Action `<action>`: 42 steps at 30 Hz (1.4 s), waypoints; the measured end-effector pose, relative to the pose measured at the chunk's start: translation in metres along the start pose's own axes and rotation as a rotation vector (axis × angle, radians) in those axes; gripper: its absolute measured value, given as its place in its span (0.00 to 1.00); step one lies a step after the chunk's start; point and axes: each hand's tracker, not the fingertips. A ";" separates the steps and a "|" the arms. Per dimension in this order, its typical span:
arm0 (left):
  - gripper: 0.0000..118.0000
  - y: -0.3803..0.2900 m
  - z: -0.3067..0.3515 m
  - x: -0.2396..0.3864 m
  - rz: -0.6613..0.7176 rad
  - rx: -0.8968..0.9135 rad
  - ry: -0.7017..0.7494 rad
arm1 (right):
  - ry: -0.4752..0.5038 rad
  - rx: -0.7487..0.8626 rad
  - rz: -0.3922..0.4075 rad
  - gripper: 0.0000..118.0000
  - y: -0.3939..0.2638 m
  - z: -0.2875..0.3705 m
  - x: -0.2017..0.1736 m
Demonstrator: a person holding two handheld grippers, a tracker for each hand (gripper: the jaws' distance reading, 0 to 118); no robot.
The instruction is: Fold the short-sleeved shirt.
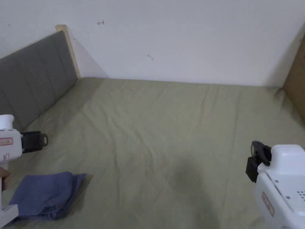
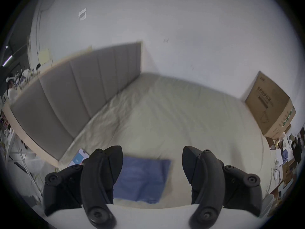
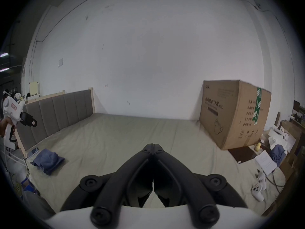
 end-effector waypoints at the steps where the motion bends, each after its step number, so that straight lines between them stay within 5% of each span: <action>1: 0.66 0.003 0.013 0.013 -0.021 0.049 0.003 | -0.003 0.021 0.003 0.00 0.007 0.004 0.003; 11: 0.66 -0.016 0.102 0.134 -0.099 0.473 -0.088 | -0.059 0.148 0.025 0.00 0.051 0.040 0.031; 19: 0.62 -0.066 0.123 0.207 -0.135 0.623 -0.153 | -0.101 0.188 0.036 0.00 0.055 0.062 0.045; 21: 0.51 -0.076 0.120 0.220 -0.146 0.646 -0.178 | -0.115 0.193 0.038 0.00 0.054 0.065 0.048; 22: 0.38 -0.081 0.120 0.226 -0.174 0.661 -0.180 | -0.124 0.194 0.039 0.00 0.054 0.067 0.050; 23: 0.11 -0.085 0.120 0.231 -0.202 0.675 -0.175 | -0.133 0.195 0.039 0.00 0.053 0.069 0.052; 24: 0.01 -0.090 0.121 0.239 -0.216 0.686 -0.179 | -0.138 0.195 0.038 0.00 0.052 0.071 0.053; 42: 0.00 -0.104 0.120 0.266 -0.231 0.637 -0.256 | -0.170 0.186 0.017 0.00 0.044 0.081 0.066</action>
